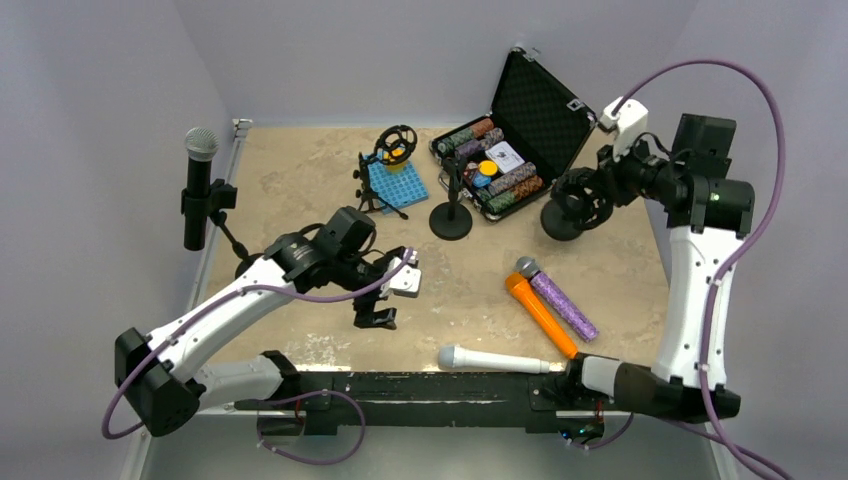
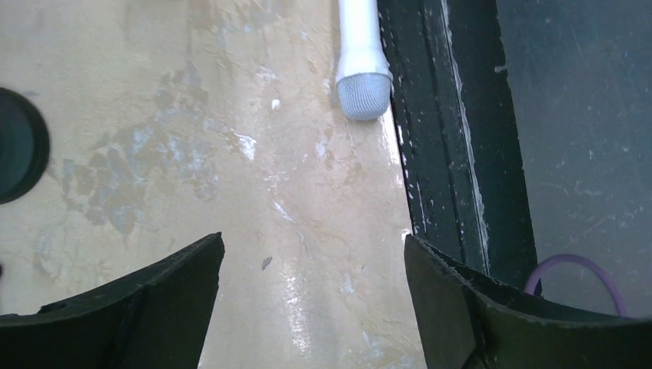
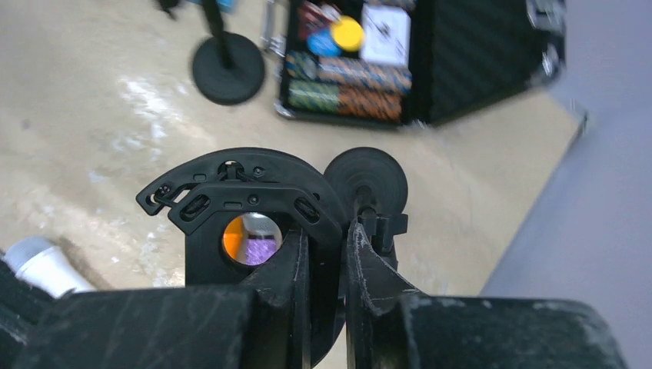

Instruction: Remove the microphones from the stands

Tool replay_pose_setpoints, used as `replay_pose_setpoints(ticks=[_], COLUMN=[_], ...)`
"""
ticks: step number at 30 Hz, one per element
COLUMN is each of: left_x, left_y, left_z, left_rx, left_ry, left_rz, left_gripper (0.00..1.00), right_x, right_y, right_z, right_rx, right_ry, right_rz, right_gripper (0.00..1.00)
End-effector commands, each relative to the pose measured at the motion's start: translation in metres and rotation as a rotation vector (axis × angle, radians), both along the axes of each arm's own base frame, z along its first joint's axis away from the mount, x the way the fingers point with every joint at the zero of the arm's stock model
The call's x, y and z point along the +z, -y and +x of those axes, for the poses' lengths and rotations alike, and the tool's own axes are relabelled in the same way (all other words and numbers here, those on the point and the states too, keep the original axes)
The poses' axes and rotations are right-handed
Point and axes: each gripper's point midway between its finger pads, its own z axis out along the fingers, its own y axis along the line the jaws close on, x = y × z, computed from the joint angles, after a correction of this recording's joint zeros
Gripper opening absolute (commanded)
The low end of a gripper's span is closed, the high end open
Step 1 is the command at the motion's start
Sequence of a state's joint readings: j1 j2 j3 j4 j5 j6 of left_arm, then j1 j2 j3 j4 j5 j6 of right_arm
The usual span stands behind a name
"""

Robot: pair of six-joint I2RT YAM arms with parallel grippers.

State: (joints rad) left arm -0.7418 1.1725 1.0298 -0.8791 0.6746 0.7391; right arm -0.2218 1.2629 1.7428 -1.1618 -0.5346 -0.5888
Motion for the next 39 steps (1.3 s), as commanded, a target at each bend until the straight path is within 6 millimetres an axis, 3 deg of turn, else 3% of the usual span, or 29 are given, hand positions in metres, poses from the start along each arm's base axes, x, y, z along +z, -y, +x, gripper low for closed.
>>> replay_pose_setpoints(ticks=[1, 8, 11, 20, 25, 30, 33, 39], left_x=[0.03, 0.051, 0.049, 0.051, 0.061, 0.057, 0.046, 0.029], left_y=[0.003, 0.002, 0.002, 0.012, 0.019, 0.024, 0.027, 0.038], left_z=[0.0, 0.006, 0.007, 0.006, 0.014, 0.012, 0.012, 0.027], left_rx=[0.124, 0.201, 0.203, 0.194, 0.253, 0.233, 0.177, 0.13], left_ry=[0.0, 0.084, 0.087, 0.047, -0.018, -0.048, -0.029, 0.025], left_rz=[-0.117, -0.23, -0.224, -0.272, -0.348, -0.395, -0.386, -0.41], left_gripper=[0.92, 0.96, 0.95, 0.92, 0.94, 0.94, 0.88, 0.83], right_x=[0.054, 0.056, 0.052, 0.024, 0.012, -0.005, -0.014, -0.032], right_y=[-0.072, -0.136, -0.158, -0.222, -0.254, -0.268, -0.271, -0.265], right_z=[-0.03, -0.093, -0.116, -0.147, -0.145, -0.143, -0.143, -0.154], right_rx=[0.377, 0.704, 0.851, 1.212, 1.296, 1.341, 1.344, 1.411], right_ry=[0.286, 0.3, 0.317, 0.31, 0.409, 0.498, 0.542, 0.546], right_rz=[-0.013, 0.109, 0.152, 0.17, 0.141, 0.133, 0.124, 0.077], right_gripper=[0.0, 0.0, 0.0, 0.0, 0.0, 0.0, 0.0, 0.0])
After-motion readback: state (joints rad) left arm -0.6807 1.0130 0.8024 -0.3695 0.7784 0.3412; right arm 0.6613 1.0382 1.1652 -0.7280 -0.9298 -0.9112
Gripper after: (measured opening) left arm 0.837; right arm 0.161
